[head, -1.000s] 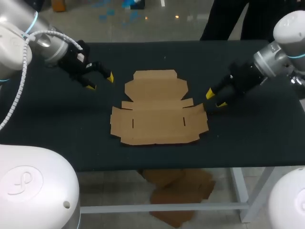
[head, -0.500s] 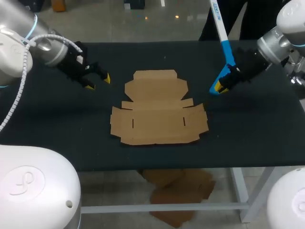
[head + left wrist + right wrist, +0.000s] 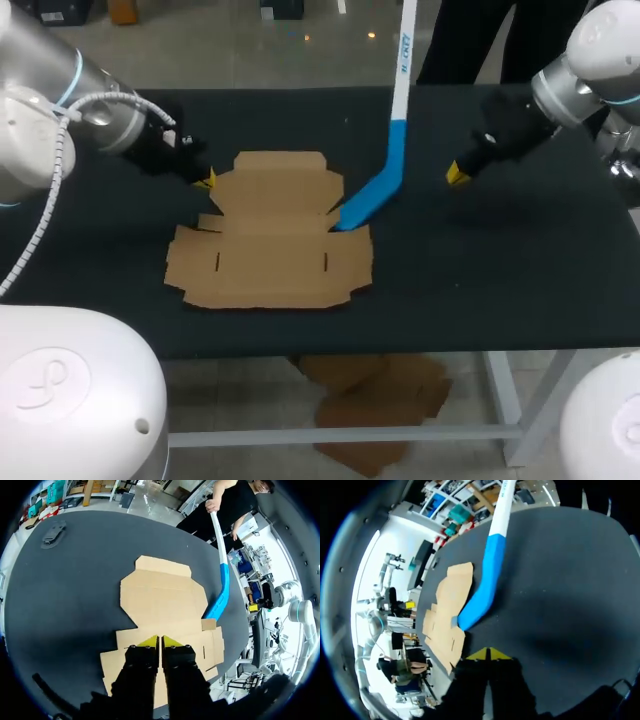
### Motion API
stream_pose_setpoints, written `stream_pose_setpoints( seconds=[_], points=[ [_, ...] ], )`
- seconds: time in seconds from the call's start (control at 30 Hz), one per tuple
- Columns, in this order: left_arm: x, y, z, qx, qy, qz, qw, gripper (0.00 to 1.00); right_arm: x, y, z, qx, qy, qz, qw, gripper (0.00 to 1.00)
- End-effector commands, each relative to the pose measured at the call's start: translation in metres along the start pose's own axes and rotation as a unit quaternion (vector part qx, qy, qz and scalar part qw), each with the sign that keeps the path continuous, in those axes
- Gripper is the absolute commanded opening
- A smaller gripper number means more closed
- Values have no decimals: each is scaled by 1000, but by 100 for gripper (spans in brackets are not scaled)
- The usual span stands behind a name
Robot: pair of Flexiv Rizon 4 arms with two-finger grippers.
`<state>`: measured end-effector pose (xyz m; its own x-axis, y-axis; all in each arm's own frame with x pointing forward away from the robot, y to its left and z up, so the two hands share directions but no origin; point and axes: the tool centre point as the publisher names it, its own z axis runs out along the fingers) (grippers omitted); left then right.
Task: Assemble the packaging by folding the flat box into shape, placing the metal phone stand inside, and closing the box properly
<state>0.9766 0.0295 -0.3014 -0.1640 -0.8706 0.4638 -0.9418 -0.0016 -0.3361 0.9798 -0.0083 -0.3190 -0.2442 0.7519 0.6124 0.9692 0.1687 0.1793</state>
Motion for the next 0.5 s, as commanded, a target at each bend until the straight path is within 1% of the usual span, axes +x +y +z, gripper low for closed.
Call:
stream_pose_setpoints(
  seconds=[0.03,0.27,0.43,0.47,0.5],
  points=[
    [-1,-2,2,0,1,1,1000,0,-1,-3,0,-6,0,2,1000,0],
    [2,-6,-12,2,18,-7,1000,0,0,-5,-2,-7,9,9,1000,0],
    [2,-6,-30,5,30,-7,1000,0,4,-10,4,6,22,13,1000,0],
    [2,-5,-32,5,32,-8,999,11,5,-10,5,7,24,13,1000,0],
    [2,-5,-35,4,36,-7,999,40,6,-11,6,8,24,13,1000,0]
  ],
)
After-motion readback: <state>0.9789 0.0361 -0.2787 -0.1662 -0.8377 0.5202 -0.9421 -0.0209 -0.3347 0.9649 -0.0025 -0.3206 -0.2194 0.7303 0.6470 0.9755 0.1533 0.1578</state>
